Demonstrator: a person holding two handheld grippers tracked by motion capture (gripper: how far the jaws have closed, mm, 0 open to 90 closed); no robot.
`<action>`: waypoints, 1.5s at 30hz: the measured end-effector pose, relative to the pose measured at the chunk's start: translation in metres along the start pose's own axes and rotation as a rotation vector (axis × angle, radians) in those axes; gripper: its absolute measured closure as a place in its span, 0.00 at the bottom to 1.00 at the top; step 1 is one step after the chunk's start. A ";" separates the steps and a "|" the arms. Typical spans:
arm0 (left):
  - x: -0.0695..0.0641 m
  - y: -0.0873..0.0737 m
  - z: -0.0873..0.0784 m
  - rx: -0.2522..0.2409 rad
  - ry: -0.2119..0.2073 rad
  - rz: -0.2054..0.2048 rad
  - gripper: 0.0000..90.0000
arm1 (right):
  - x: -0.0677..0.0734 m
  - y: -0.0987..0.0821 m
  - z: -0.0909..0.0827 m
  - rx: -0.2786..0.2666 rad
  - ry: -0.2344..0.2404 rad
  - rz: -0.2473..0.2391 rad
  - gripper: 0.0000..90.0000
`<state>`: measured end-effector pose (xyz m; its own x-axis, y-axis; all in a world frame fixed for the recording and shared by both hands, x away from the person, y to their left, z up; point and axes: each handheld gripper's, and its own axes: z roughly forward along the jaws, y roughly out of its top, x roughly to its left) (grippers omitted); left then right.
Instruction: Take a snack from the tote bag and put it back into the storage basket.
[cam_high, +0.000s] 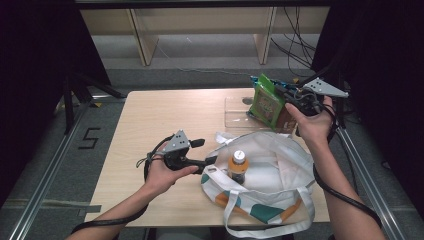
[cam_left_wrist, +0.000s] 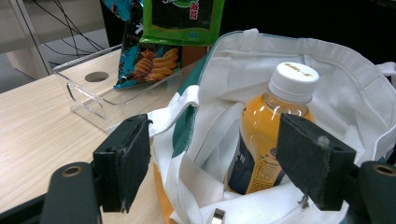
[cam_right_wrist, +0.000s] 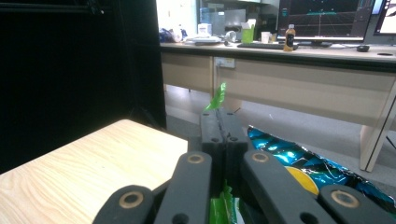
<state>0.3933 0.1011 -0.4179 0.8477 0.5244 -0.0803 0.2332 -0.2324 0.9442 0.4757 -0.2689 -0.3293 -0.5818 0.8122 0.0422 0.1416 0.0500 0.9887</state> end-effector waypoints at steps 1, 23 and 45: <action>0.000 0.000 0.000 0.001 0.000 0.001 0.29 | 0.000 0.000 0.001 -0.001 -0.006 -0.001 1.00; 0.000 -0.001 0.000 0.000 -0.004 0.002 0.29 | -0.002 -0.004 0.016 0.018 -0.005 -0.007 1.00; 0.000 -0.001 0.000 0.005 -0.001 0.003 0.29 | -0.013 -0.002 0.031 0.041 -0.019 -0.019 1.00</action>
<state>0.3936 0.1010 -0.4186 0.8487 0.5231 -0.0782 0.2336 -0.2380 0.9428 0.5072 -0.2614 -0.3367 -0.5696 0.8217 0.0204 0.1632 0.0888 0.9826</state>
